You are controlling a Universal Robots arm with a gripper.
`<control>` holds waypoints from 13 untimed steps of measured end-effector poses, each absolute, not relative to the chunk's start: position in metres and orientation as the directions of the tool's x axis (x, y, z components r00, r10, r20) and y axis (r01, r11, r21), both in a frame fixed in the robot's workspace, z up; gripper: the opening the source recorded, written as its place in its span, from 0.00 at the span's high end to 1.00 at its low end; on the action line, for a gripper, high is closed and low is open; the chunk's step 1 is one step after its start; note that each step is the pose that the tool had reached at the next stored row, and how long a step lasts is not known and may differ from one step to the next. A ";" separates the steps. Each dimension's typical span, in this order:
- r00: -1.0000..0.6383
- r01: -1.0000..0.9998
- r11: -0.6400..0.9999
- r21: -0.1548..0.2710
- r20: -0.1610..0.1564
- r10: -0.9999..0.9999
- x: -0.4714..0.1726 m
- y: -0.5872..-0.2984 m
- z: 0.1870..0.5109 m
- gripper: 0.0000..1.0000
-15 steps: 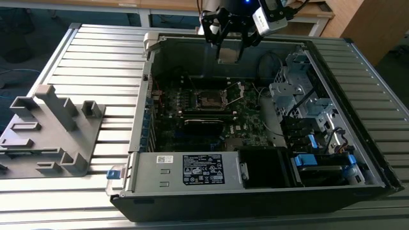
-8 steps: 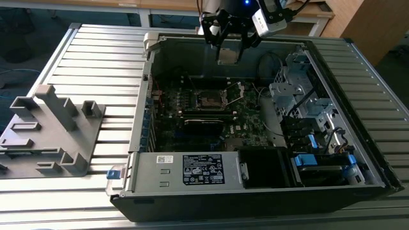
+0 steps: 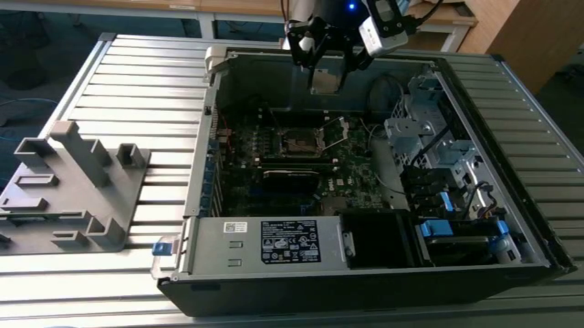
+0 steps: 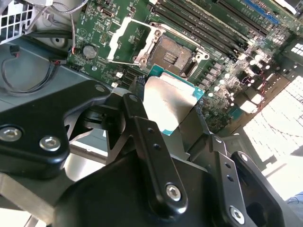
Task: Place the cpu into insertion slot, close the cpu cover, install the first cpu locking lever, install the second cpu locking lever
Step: 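Place the cpu into insertion slot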
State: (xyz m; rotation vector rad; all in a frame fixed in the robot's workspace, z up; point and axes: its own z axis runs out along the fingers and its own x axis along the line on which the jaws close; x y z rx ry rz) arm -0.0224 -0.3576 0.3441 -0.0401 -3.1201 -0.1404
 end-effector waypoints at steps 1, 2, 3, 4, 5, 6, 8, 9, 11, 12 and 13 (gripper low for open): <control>-1.000 0.026 0.996 0.089 0.019 0.025 -0.022 -0.358 0.343 0.46; -1.000 0.026 0.996 0.089 0.019 0.025 -0.022 -0.358 0.342 0.46; -1.000 0.026 0.996 0.089 0.019 0.025 -0.022 -0.358 0.342 0.46; -1.000 0.026 0.996 0.089 0.019 0.025 -0.022 -0.358 0.341 0.46; -1.000 0.026 0.996 0.089 0.019 0.025 -0.022 -0.358 0.341 0.46; -1.000 0.026 0.996 0.089 0.019 0.025 -0.022 -0.358 0.341 0.46; -1.000 0.026 0.996 0.089 0.019 0.025 -0.022 -0.358 0.341 0.46; -1.000 0.026 0.996 0.089 0.019 0.025 -0.022 -0.358 0.341 0.46; -1.000 0.026 0.996 0.090 0.019 0.025 -0.022 -0.358 0.341 0.46; -1.000 0.026 0.996 0.090 0.019 0.025 -0.022 -0.358 0.340 0.46; -1.000 0.026 0.996 0.089 0.019 0.025 -0.022 -0.358 0.339 0.46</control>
